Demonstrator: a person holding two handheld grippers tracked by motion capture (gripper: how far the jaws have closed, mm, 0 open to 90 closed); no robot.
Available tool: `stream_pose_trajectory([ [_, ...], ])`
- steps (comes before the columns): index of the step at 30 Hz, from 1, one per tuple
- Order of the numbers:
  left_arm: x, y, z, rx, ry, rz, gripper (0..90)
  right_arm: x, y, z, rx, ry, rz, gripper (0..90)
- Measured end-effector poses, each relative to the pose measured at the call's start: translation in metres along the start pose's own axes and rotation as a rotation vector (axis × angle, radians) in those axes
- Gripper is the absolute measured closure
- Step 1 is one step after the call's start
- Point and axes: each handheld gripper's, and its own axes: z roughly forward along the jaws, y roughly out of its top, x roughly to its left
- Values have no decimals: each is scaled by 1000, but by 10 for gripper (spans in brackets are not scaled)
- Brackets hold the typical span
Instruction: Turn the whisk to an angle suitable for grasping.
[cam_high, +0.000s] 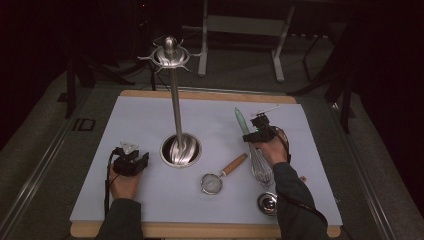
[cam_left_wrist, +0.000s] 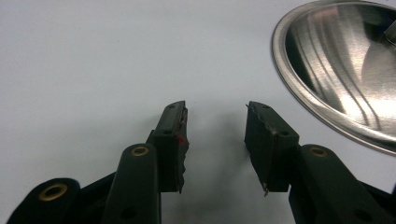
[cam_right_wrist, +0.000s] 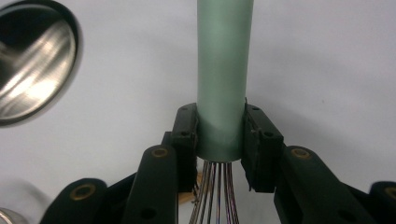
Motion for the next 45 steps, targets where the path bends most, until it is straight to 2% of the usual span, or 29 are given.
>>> stream_pose_trajectory([
  [4,0,0,0,3,1,1,589,9,4,-7,-37,8,-32,692],
  [9,0,0,1,4,3,-2,589,20,8,-17,-54,23,-77,693],
  [14,0,0,0,6,4,3,589,26,9,-23,-83,28,-92,693],
  [23,0,0,1,5,3,-2,589,26,10,-29,-113,42,-78,693],
  [42,0,0,1,5,5,1,589,42,13,-43,-167,66,-117,693],
  [45,0,0,0,5,4,1,588,48,13,-49,-183,72,-136,693],
])
